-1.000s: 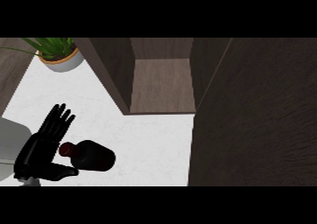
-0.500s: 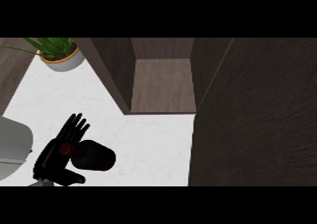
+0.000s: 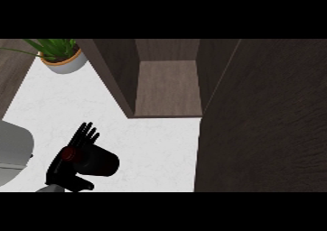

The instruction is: Pick up the wine, place it into the cabinet and close the cabinet

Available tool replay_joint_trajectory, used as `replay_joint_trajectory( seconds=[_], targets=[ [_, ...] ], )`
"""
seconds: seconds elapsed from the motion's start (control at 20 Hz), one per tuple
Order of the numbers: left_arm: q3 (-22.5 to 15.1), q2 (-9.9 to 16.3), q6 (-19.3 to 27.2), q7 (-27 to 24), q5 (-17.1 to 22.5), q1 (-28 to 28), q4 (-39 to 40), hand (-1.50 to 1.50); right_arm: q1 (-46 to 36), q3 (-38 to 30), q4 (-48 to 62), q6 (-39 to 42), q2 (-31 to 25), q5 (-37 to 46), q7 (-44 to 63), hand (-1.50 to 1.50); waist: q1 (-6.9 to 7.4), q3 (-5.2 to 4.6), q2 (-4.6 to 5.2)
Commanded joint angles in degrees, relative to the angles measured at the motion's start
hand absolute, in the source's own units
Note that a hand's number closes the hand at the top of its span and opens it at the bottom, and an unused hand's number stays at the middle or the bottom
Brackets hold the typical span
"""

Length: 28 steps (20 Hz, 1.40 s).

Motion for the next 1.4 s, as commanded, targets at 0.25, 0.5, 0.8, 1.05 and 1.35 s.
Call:
replay_joint_trajectory(
  seconds=[0.25,0.5,0.8,1.05,1.35],
  targets=[
    [2.3,0.9,-2.7,-5.6,1.7,-7.4,13.5,-1.5,2.0,-2.2,-9.0,-0.5,-0.5,-7.5,5.4,-1.5,-0.11,-0.01,0.03],
    [-0.2,-1.4,-3.5,-11.4,-0.9,-7.9,16.4,1.5,-0.3,-2.1,-7.1,-0.7,0.2,-6.5,4.9,-1.5,-0.2,-0.03,0.07],
    [-2.6,-3.7,-8.2,-6.4,0.5,-9.7,15.8,1.5,-1.7,2.1,-6.7,-2.3,1.8,-2.3,6.7,-1.5,0.29,-0.03,-0.07],
    [-6.6,-3.4,0.1,-16.9,-6.5,-7.0,10.5,1.5,-0.4,-2.2,-5.1,0.2,0.3,-5.1,3.3,-1.5,0.26,0.03,-0.13],
    [-7.3,-2.8,13.0,-22.9,-10.0,-5.5,5.7,1.5,4.4,0.0,-6.6,1.3,0.4,-3.6,1.7,-1.5,-0.08,0.06,-0.26]
  ],
)
